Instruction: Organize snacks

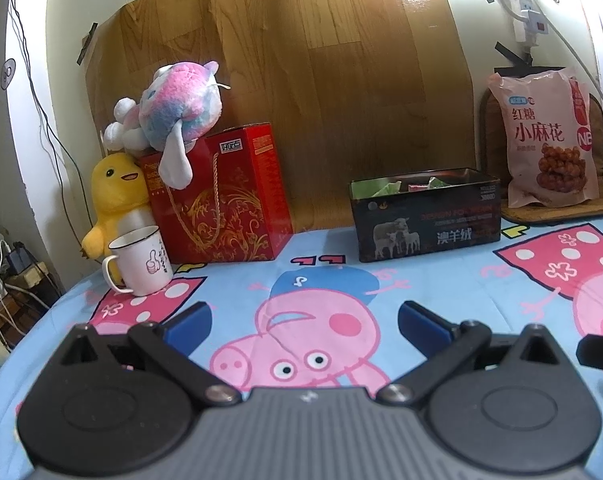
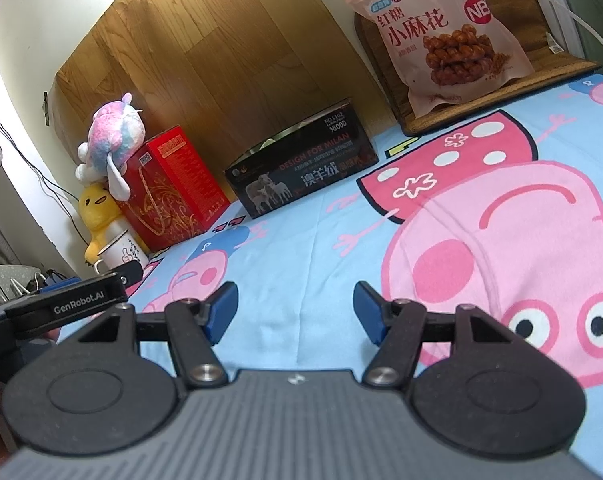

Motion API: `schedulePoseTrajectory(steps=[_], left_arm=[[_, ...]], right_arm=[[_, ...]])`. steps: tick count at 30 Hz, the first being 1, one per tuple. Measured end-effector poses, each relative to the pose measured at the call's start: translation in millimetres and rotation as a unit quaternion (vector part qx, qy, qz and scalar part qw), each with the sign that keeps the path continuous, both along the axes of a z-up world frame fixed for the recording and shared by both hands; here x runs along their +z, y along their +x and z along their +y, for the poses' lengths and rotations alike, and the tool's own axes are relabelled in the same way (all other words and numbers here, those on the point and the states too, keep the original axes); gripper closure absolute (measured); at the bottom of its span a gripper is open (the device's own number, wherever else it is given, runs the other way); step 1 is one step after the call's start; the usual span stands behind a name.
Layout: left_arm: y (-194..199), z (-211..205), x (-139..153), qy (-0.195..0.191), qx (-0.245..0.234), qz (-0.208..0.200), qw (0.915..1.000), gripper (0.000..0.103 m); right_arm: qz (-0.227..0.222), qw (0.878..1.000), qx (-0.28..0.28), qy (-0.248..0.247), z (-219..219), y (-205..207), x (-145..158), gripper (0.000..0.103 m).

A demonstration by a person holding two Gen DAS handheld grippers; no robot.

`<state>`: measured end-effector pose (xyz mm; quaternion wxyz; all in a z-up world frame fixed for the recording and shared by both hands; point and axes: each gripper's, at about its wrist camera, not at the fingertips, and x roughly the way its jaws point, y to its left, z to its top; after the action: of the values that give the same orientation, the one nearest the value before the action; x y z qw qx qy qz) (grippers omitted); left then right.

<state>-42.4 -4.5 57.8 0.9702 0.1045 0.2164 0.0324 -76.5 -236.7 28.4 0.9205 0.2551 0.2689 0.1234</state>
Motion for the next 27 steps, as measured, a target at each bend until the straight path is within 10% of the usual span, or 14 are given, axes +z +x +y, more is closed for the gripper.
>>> schedulePoseTrajectory(steps=[27], left_arm=[[16,11,-9,-0.003,0.043,0.06,0.9972,0.0]], right_arm=[[0.002,1.0,-0.004,0.002,1,-1,0,0.036]])
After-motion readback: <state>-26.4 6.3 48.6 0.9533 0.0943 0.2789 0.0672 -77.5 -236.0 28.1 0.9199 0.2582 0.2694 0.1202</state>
